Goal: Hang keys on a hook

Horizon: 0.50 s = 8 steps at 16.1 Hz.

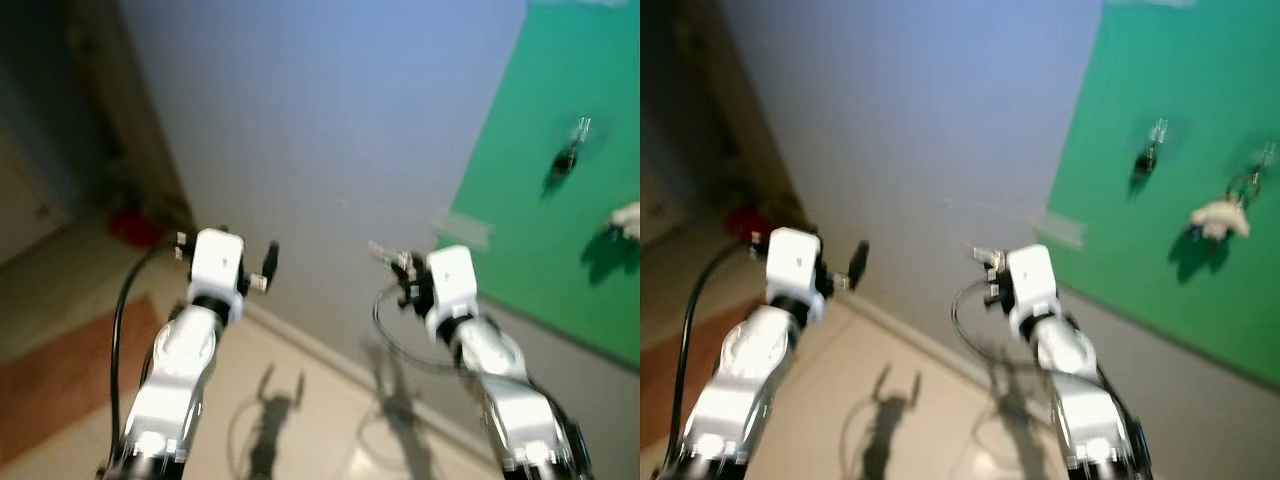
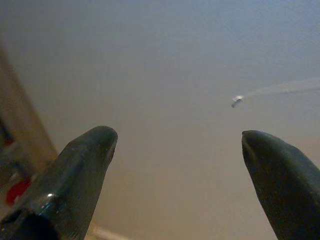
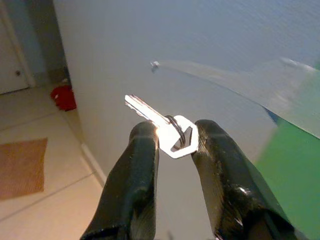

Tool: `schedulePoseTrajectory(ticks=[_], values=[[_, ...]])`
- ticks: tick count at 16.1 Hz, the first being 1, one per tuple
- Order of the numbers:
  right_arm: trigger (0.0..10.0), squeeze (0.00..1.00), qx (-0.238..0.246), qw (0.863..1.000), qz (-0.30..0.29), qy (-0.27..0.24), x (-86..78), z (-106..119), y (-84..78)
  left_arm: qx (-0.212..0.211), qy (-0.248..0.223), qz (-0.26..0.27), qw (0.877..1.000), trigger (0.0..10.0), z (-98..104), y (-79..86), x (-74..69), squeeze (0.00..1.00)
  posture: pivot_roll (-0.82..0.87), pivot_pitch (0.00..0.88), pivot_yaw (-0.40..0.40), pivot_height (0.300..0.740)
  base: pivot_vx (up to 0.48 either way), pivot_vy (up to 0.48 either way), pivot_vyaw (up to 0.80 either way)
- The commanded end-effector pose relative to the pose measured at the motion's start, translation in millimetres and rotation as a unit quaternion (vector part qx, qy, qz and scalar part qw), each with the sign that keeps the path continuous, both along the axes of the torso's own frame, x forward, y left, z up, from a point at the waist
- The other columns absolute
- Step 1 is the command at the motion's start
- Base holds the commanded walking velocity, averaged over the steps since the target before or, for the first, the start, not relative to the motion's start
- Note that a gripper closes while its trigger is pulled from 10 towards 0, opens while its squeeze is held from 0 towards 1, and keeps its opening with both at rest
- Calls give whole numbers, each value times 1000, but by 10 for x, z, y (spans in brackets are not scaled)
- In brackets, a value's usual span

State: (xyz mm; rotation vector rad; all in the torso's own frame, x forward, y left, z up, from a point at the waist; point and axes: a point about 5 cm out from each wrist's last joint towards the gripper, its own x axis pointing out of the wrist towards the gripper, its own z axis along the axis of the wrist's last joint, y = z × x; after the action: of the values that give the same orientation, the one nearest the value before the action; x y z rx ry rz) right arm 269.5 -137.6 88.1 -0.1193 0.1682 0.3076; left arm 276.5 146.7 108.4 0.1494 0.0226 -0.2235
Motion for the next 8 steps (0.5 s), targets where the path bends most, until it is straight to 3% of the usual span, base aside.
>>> schedulePoseTrajectory(ticks=[1, 6, 8], values=[[10000, 0, 3, 1000, -16, -15, 20, 64, -41, 4, -6, -13, 1000, 10000, 35, -42, 20, 0, -74, 0, 48, 740, 0, -461, 431], [10000, 0, 25, 999, -29, 8, -58, 46, -85, 2, -2, -21, 1000, 10000, 18, -69, 11, 0, -95, 0, 52, 740, 0, -459, 0], [10000, 0, 40, 998, -33, 21, -119, 34, -125, 0, 1, -23, 1000, 10000, 0, -94, 1, 0, -98, 0, 52, 740, 0, -461, -800]])
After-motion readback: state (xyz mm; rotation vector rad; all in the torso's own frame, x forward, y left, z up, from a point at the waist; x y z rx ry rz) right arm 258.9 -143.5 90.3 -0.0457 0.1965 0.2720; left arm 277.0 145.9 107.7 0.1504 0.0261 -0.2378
